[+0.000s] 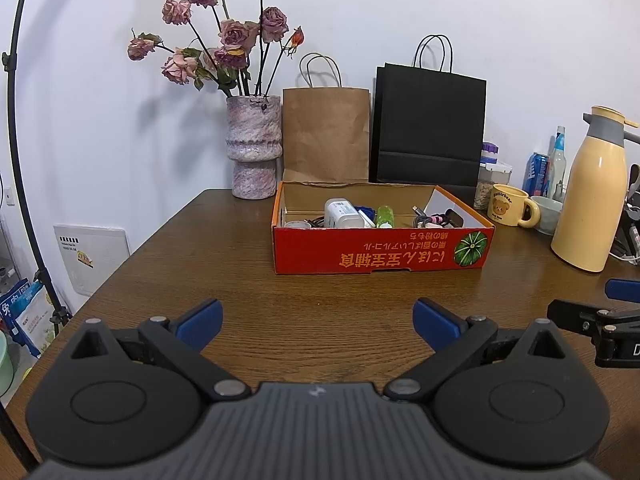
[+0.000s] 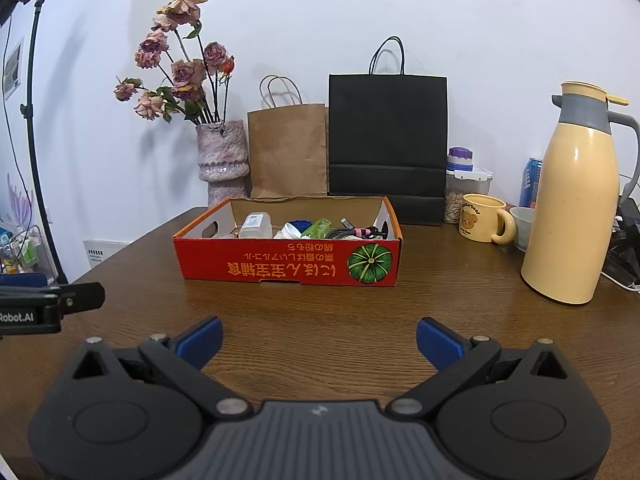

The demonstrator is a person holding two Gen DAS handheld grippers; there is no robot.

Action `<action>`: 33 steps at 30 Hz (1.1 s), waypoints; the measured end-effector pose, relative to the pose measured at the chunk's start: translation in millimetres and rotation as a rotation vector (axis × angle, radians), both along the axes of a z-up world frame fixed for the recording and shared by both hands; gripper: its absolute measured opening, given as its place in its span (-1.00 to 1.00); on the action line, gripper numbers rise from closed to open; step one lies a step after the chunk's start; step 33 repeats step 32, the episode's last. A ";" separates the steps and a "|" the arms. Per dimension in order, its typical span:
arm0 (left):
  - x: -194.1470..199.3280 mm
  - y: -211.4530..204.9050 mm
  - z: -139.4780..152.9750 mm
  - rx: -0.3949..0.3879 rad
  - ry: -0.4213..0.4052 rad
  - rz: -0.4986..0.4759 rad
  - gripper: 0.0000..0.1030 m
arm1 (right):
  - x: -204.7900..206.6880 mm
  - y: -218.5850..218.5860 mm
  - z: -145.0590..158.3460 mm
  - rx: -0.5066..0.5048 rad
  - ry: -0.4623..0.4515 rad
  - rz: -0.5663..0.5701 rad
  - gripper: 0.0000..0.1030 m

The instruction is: Organize rigid objects

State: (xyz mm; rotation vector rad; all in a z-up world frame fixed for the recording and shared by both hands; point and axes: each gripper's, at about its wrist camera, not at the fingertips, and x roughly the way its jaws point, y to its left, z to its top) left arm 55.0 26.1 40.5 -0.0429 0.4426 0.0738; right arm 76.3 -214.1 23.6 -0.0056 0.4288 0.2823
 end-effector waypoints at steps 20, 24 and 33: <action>3.0 -2.2 -1.5 0.005 0.007 0.000 1.00 | 0.5 0.4 -0.9 0.000 0.003 0.000 1.00; 3.4 -1.5 -1.9 -0.003 0.002 -0.004 1.00 | 0.3 0.6 -0.8 0.000 0.004 0.000 1.00; 4.2 -0.8 -2.8 -0.014 -0.001 -0.010 1.00 | 5.8 2.9 -8.9 -0.002 0.016 0.001 1.00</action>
